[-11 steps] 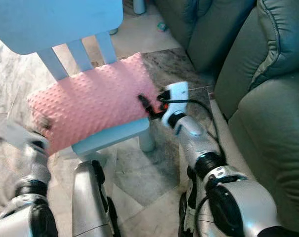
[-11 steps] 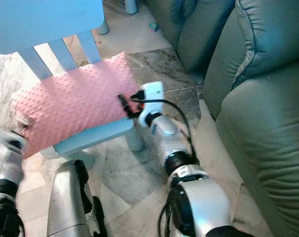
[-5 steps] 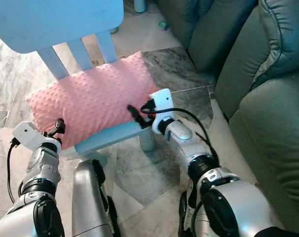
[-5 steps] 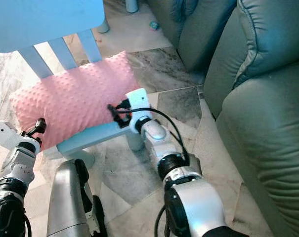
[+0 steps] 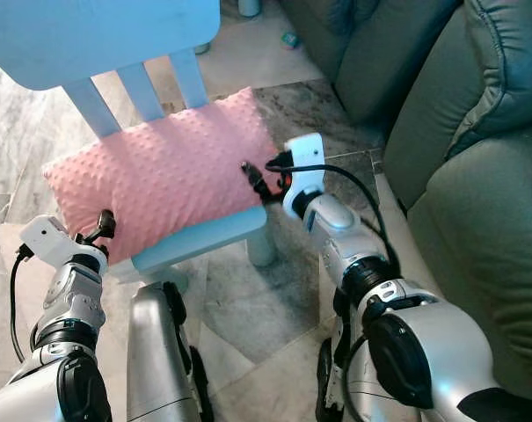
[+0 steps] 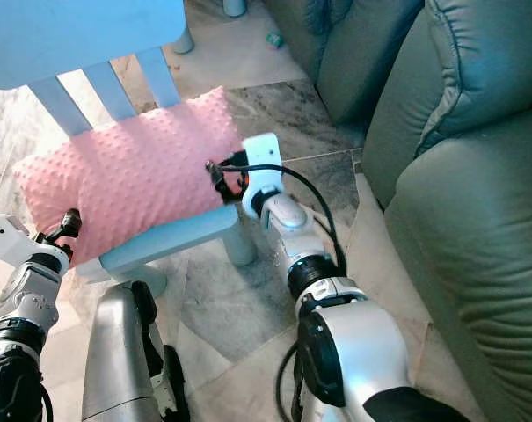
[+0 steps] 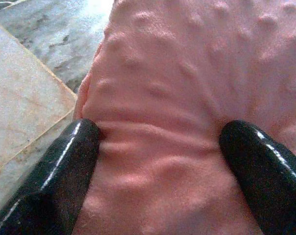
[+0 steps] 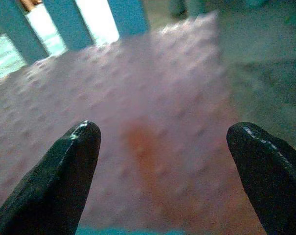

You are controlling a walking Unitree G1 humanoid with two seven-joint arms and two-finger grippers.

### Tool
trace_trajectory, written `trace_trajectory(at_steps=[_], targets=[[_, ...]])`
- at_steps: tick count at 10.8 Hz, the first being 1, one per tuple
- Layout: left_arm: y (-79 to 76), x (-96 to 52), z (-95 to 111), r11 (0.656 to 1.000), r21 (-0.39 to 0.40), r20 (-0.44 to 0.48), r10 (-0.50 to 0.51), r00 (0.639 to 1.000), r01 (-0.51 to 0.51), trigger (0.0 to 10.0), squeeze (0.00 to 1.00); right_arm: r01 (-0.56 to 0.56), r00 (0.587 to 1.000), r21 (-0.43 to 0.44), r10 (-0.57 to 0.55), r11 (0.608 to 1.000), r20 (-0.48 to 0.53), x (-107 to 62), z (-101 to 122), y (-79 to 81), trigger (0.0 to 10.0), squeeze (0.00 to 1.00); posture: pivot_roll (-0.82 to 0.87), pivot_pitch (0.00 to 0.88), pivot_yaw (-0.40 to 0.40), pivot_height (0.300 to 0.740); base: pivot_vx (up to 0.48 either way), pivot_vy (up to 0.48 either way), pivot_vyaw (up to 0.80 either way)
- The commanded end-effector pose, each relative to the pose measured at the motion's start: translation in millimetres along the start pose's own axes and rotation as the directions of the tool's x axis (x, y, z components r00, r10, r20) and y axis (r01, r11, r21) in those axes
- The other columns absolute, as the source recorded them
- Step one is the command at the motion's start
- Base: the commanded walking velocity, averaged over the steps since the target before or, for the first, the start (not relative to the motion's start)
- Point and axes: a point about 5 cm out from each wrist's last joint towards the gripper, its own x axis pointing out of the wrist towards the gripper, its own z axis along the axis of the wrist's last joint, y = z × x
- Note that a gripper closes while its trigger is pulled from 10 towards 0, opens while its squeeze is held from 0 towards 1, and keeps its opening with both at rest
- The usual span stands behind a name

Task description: Move the pillow to the sofa

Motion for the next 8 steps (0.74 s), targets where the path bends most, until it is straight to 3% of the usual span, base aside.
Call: trace_trajectory(at_steps=[1,3,5,7,8], targets=[[14.8,-5.9,-9,1.000,0.021,-0.039,0.024,0.999,-0.023,10.0,0.00,-0.054,0.998,0.050,0.055,0.997,-0.036,1.9,-8,12.3,10.0,0.00,-0.01,0.452,0.013,0.481,0.000,0.000,0.00],[8.6,-3.9,0,1.000,-0.005,0.009,-0.025,1.000,0.025,10.0,0.00,-0.130,0.990,0.101,0.135,0.986,-0.045,4.6,-10,25.0,10.0,0.00,0.02,0.463,0.016,0.481,0.000,0.000,0.00],[-0.1,-3.2,6,0.996,-0.020,0.052,-0.089,0.995,0.090,10.0,0.00,-0.111,0.990,0.114,0.120,0.987,-0.074,3.3,-18,27.1,10.0,0.00,0.03,0.468,0.019,0.481,0.000,0.000,0.00],[-0.8,-6.1,7,0.991,0.036,0.055,-0.129,0.990,0.127,10.0,0.00,0.015,0.997,-0.137,-0.025,0.990,-0.079,0.4,-16,12.4,10.0,0.00,0.04,0.474,0.022,0.481,0.000,0.000,0.00],[6.3,-8.3,6,0.993,0.041,0.051,-0.109,0.993,0.107,10.0,0.00,0.081,0.994,-0.153,-0.091,0.985,-0.061,-1.4,-11,0.5,10.0,0.00,0.04,0.474,0.022,0.481,0.000,0.000,0.00]])
